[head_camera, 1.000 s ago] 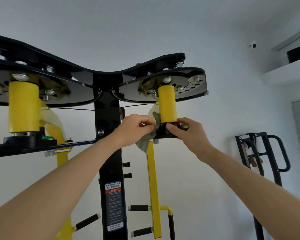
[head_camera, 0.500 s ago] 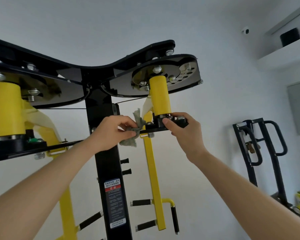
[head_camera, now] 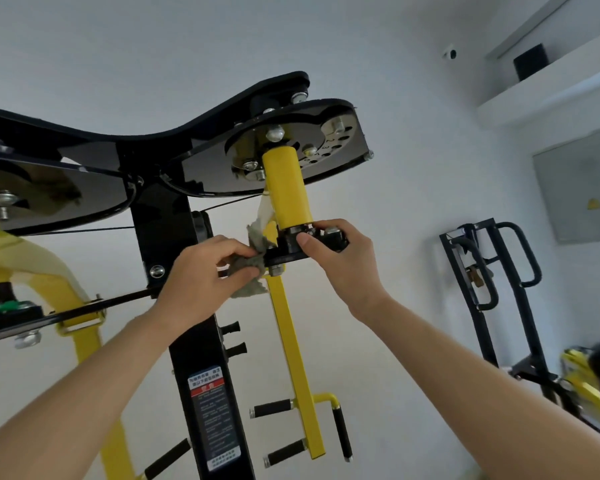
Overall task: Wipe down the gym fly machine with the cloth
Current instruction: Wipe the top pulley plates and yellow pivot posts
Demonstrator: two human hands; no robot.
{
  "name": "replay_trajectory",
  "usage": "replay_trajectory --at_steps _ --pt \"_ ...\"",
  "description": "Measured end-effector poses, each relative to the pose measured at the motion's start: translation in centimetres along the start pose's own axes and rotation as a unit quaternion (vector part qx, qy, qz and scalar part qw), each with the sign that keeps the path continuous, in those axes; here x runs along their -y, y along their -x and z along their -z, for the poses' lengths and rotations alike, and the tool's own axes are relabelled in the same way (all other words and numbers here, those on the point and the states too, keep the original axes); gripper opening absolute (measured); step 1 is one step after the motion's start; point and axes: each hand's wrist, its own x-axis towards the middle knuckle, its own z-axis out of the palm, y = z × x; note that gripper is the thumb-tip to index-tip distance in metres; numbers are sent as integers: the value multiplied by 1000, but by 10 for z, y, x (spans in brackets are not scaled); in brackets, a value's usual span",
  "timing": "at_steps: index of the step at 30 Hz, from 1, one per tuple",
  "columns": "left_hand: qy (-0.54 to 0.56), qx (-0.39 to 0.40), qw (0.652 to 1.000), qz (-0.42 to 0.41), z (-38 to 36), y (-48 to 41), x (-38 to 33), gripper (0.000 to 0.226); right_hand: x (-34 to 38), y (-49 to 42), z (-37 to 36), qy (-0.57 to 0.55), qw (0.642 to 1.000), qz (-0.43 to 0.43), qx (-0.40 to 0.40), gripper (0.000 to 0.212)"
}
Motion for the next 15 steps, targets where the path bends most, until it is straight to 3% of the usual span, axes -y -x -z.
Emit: replay_trajectory --at_steps 5,10,15 --pt "13 5 999 43 2 1 1 21 0 1 0 -1 1000 2 0 19" --pt "28 -15 999 -10 -8 -1 -23 23 -1 3 0 6 1000 13 -5 25" --pt "14 -7 1000 -22 -9 -11 -32 20 10 -4 6 94 993 70 33 64"
